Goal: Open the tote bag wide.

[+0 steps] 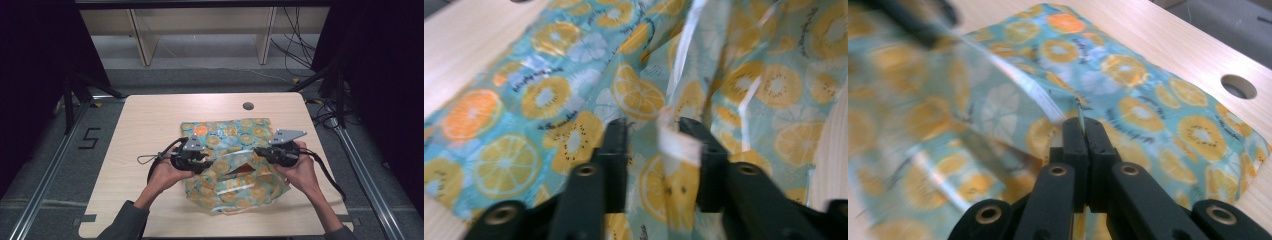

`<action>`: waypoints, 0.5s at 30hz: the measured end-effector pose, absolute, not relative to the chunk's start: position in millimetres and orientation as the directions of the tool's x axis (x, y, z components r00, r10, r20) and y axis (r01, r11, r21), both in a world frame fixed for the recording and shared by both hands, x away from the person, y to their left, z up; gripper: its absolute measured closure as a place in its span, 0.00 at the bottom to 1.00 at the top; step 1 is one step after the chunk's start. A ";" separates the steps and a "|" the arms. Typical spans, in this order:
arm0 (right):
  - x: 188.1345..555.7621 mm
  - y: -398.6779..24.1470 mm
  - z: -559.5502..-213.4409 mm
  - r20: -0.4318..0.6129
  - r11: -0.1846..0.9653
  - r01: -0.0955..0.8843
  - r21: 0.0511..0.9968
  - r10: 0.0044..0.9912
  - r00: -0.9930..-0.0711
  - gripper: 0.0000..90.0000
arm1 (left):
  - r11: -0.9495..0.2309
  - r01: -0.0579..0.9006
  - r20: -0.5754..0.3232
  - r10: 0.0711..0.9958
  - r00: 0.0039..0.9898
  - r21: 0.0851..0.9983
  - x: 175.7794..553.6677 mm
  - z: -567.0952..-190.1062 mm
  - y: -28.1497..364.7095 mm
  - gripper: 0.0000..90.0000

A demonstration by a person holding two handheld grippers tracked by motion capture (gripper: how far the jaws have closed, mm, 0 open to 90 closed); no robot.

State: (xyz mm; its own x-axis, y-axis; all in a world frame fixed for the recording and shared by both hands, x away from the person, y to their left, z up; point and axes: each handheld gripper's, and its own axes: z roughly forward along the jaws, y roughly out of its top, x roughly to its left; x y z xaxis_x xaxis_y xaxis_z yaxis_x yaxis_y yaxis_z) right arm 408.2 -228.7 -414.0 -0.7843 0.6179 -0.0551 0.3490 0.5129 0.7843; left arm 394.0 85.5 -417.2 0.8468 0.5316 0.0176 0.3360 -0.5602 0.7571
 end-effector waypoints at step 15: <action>439.7 -231.1 -439.0 -0.001 0.489 0.422 0.763 0.654 -0.756 1.00 | -0.751 0.193 0.282 0.454 0.845 0.631 327.5 -395.0 62.3 0.39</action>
State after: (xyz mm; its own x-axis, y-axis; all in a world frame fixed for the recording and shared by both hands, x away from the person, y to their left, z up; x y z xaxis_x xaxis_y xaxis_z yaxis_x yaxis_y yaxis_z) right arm 439.7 -231.1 -439.0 -0.7563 0.6542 -0.0009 0.4224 0.4893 0.7630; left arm 327.5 62.3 -395.0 0.8453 0.4540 0.2816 0.1931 -0.7511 0.6314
